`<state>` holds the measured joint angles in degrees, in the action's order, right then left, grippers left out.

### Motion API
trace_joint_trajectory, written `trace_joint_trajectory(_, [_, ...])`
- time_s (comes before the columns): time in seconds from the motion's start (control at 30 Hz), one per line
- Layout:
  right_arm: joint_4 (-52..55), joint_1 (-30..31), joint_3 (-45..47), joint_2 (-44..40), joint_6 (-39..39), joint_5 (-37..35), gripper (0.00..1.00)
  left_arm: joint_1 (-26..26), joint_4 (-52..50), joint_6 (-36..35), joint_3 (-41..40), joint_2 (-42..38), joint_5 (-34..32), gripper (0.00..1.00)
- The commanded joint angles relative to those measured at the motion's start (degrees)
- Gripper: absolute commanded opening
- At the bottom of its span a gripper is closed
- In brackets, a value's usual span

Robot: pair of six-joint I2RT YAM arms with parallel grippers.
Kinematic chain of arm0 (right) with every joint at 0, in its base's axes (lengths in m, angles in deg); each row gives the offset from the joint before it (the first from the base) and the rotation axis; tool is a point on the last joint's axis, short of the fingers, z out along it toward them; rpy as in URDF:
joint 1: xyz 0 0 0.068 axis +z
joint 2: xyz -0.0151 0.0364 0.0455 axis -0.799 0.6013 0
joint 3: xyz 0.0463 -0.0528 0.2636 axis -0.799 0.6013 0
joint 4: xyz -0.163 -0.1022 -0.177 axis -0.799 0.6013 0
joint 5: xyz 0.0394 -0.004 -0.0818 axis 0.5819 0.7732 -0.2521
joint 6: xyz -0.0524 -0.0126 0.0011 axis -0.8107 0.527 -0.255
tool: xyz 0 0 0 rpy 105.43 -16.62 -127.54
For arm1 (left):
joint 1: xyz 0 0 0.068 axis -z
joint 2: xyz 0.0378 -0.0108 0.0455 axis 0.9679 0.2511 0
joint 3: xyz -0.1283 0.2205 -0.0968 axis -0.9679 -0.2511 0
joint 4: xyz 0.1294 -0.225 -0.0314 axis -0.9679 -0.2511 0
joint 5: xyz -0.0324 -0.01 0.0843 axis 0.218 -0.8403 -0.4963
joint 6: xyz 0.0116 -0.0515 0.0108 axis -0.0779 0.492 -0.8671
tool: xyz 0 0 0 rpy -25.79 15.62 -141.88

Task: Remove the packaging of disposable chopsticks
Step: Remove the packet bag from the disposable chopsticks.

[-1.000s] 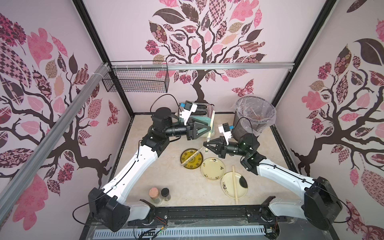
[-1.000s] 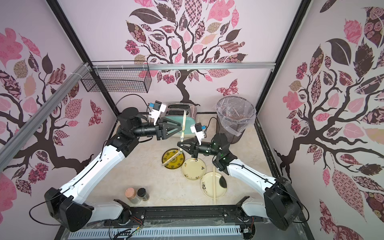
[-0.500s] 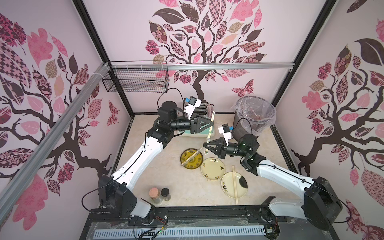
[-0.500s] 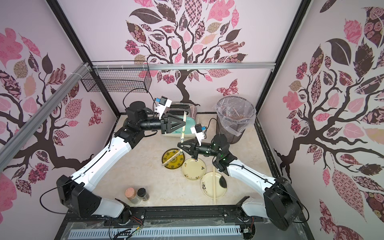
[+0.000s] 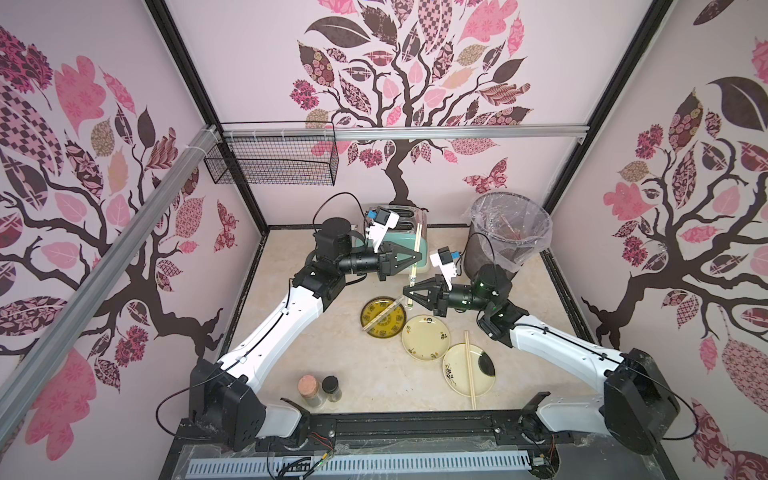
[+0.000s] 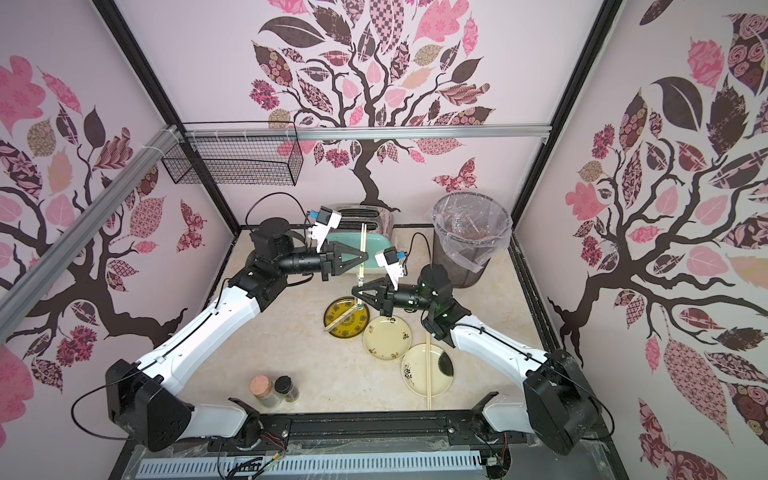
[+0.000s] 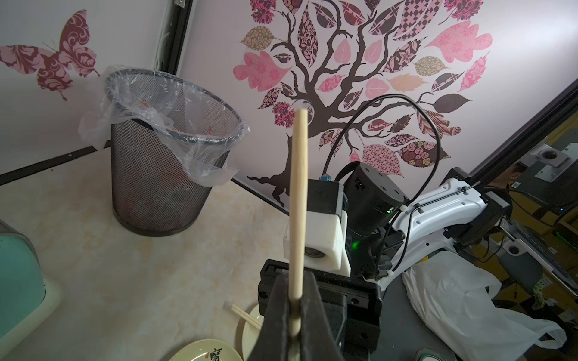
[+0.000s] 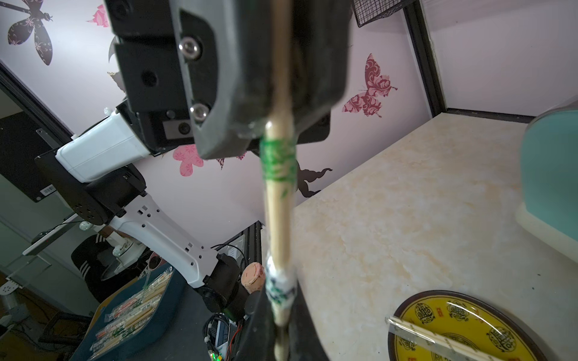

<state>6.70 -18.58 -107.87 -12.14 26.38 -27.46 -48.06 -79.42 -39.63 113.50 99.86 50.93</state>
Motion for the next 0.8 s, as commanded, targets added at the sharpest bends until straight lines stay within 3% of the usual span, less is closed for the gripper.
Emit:
trace_joint_trajectory(0.0, [-5.1,-1.1,-5.8,-0.4,-0.6,-3.3,0.0,1.0,-4.6,-0.1,-4.5,-1.1,2.8,0.03])
trace_joint_trajectory(0.53, [-6.4,-2.0,-10.3,1.2,0.7,-2.6,0.0,2.2,-1.1,2.3,-13.1,-4.1,1.8,0.13])
trace_joint_trajectory(0.77, [-5.8,-2.6,-10.0,0.9,-0.1,-2.7,0.0,2.5,-0.6,2.6,-15.3,-5.0,1.7,0.11])
